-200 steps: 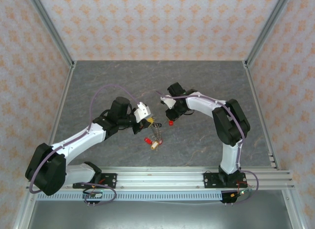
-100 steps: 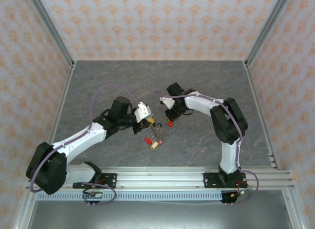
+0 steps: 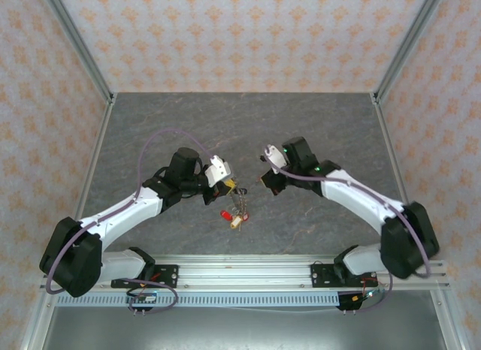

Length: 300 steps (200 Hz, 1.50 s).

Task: Put the keys on the keyring

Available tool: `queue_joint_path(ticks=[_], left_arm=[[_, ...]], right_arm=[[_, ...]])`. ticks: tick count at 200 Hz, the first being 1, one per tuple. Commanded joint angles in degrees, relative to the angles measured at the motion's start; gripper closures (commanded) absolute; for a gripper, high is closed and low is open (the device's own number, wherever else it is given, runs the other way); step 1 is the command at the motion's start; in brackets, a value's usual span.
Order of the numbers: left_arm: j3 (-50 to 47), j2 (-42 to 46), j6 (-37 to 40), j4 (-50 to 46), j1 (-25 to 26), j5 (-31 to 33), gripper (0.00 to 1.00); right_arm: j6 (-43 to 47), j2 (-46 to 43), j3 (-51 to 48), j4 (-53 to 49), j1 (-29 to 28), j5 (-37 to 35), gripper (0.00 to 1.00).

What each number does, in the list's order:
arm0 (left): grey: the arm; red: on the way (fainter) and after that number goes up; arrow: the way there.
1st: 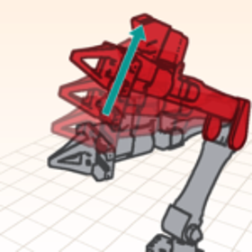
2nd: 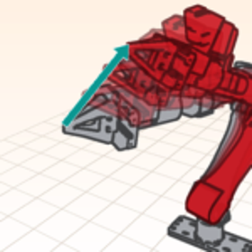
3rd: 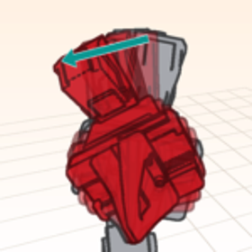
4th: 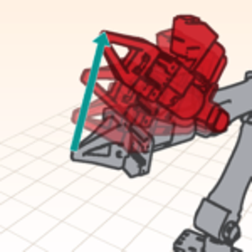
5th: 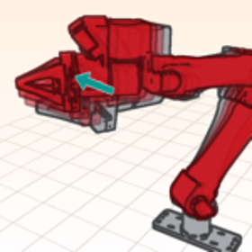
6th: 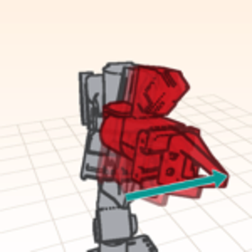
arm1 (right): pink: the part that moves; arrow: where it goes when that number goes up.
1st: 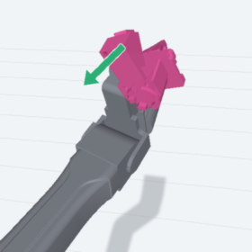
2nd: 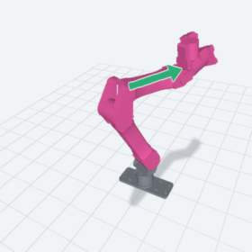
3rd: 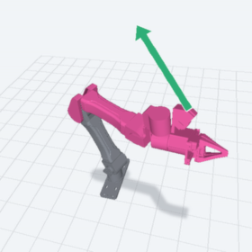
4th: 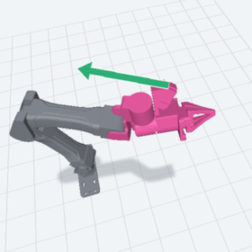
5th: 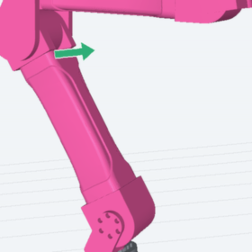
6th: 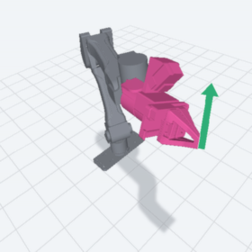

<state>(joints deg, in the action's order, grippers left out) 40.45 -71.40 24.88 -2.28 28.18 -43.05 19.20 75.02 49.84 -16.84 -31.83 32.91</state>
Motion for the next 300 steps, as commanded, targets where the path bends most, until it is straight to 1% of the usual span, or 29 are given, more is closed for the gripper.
queue_joint_path(ticks=[1, 14, 29, 39, 56, 70, 84, 128, 171, 200, 224, 268, 300], left_arm=[[2.0, 0.42, -1.5, 1.11, 0.36, -1.16, 1.0], [2.0, 0.37, -1.99, 1.39, 0.31, -1.14, 1.0], [2.01, 0.29, -2.22, 1.57, 0.38, -1.11, 1.0], [1.91, 0.21, -2.25, 1.71, 0.33, -1.37, 1.0], [2.16, 0.07, -2.38, 1.55, 0.38, -1.52, 1.0], [2.39, -0.11, -2.35, 1.22, 0.38, -1.97, 1.0], [2.6, -0.26, -2.51, 1.23, 0.38, -2.34, 1.0], [3.49, -0.75, -2.91, 0.35, 0.38, -2.83, 1.0], [3.44, -0.85, -3.17, 0.29, 0.35, -2.66, 1.0], [3.59, -1.06, -3.04, 0.2, 0.3, -3.0, 1.0], [3.65, -1.07, -2.7, 0.07, 0.38, -3.4, 1.0], [4.03, -1.12, -2.4, -0.53, 0.35, -3.66, 1.0], [3.85, -0.9, -2.3, -0.4, 0.38, -3.91, 1.0]], right_arm=[[-1.13, -5.16, -3.92, 9.89, -0.86, 4.2, 1.0], [0.06, -6.89, -4.87, 10.8, -2.79, 1.97, 1.0], [3.49, -9.2, -5.55, 11.08, -5.17, 0.21, 1.0], [4.63, -9.01, -5.23, 11.06, -6.77, -1.5, 1.0], [6.62, -7.95, -4.28, 11.66, -8.82, -1.72, 1.0], [6.9, -7.46, -4.06, 14.12, -10.03, -2.54, 1.0], [7.07, -5.16, -3.25, 15.25, -10.33, -1.19, 1.0], [8.96, -1.2, -0.09, 13.1, -10.79, 1.02, 1.0], [8.75, -0.42, 0.56, 13.63, -11.22, 3.3, 1.0], [8.73, -0.27, 0.51, 14.31, -11.23, 2.5, 1.0], [8.29, 0.46, 1.21, 14.46, -11.41, -0.58, 1.0], [7.97, 1.16, 1.26, 14.37, -11.75, -0.87, 1.0], [6.96, 1.53, 1.33, 14.02, -12.44, -7.18, 1.0]])
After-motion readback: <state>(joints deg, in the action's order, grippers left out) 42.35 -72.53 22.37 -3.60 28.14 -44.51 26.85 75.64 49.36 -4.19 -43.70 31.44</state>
